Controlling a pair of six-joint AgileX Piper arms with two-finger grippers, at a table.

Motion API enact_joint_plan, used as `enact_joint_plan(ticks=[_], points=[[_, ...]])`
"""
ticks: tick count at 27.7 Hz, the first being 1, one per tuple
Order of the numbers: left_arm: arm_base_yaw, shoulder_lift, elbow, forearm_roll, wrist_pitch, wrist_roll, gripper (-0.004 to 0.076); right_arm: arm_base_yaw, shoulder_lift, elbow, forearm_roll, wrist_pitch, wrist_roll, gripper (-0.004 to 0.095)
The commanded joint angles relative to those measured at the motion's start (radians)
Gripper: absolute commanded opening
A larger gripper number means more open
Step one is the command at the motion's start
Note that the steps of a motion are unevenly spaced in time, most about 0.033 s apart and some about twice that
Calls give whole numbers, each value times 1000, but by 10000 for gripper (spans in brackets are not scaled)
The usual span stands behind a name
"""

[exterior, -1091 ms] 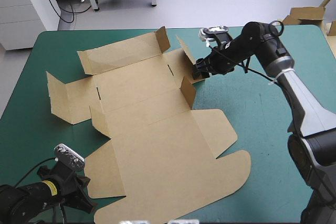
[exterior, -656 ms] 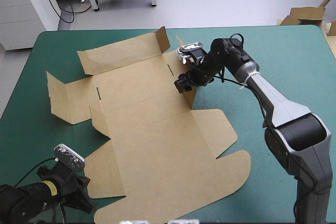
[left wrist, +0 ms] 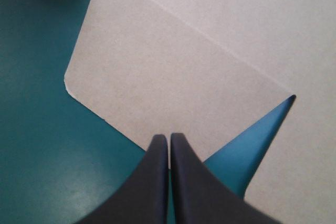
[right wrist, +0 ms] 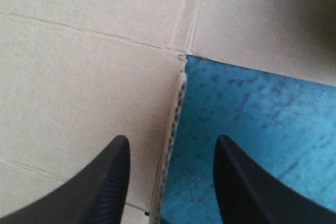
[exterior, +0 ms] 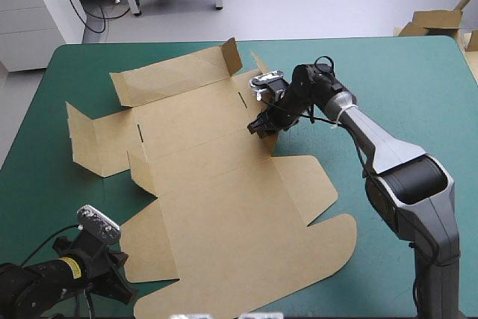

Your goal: Fold the box

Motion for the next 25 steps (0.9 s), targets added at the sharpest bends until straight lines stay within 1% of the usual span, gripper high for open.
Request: enact_joint_plan(ticks=[1,2,4,6,11,17,25], points=[[-5,3,-24,-13,-33,-3,-8,3,-56,-25,13,-20,-52,215],[-5,3,-24,-13,-33,-3,-8,10,-56,-25,16,-14,-87,87],[-5,3,-24,-13,-33,-3,-8,18,-56,-25,8,-13,-96,-23],[-5,3,-24,-13,-33,-3,-8,18,-56,-25,14,-13,-96,-20],[-5,3,-24,-13,-33,-3,-8,18,-56,-25,-35,-11,-96,-20],[-5,3,-24,-13,-33,-3,-8,18,-56,-25,-35,-13,-96,-20],[-5,3,-24,-13,-33,-3,-8,18,-56,-25,-67,-41,-149,-20]])
